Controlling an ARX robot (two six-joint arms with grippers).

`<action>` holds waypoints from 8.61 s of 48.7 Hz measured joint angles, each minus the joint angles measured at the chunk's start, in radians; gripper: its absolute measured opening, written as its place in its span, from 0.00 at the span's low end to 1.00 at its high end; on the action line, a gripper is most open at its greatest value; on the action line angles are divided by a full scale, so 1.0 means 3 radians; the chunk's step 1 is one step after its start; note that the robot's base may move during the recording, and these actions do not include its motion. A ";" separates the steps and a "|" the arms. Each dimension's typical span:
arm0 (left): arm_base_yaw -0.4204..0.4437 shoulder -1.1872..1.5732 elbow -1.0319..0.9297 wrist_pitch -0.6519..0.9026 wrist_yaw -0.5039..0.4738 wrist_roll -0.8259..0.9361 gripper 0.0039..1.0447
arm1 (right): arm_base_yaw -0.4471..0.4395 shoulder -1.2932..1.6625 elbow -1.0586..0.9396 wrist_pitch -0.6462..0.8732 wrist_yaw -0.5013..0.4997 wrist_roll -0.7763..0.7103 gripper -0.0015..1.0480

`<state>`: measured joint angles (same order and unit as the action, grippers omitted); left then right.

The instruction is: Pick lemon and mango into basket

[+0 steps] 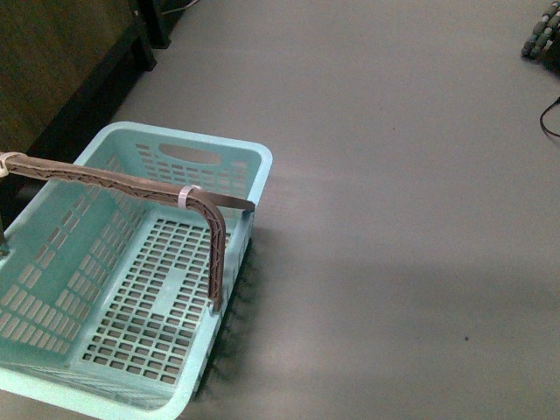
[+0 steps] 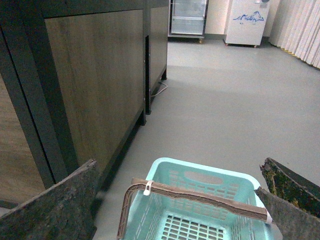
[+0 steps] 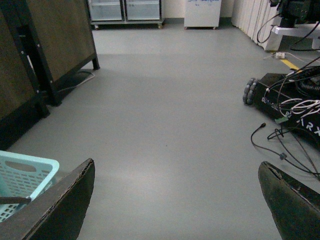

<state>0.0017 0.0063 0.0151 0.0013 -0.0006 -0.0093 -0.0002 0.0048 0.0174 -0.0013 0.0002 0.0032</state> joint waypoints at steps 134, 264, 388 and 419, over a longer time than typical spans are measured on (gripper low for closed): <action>-0.0551 0.4767 0.2271 0.0487 -0.0146 -0.4791 0.05 | 0.0000 0.0000 0.0000 0.0000 0.0001 -0.0001 0.92; -0.0394 0.2972 0.2890 -0.1073 -0.0075 -0.5024 0.05 | 0.0001 0.0000 0.0000 0.0000 0.0000 0.0000 0.92; -0.0394 0.2974 0.2897 -0.1074 -0.0075 -0.5048 0.05 | 0.0000 0.0000 0.0000 0.0000 -0.0003 -0.0001 0.92; -0.0393 0.2970 0.2897 -0.1074 -0.0075 -0.5047 0.05 | 0.0001 -0.0004 0.0000 0.0000 0.0004 -0.0003 0.92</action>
<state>-0.1162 0.8974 0.8841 -0.3210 -0.0231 -1.5234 0.0002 0.0036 0.0174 -0.0013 0.0013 0.0025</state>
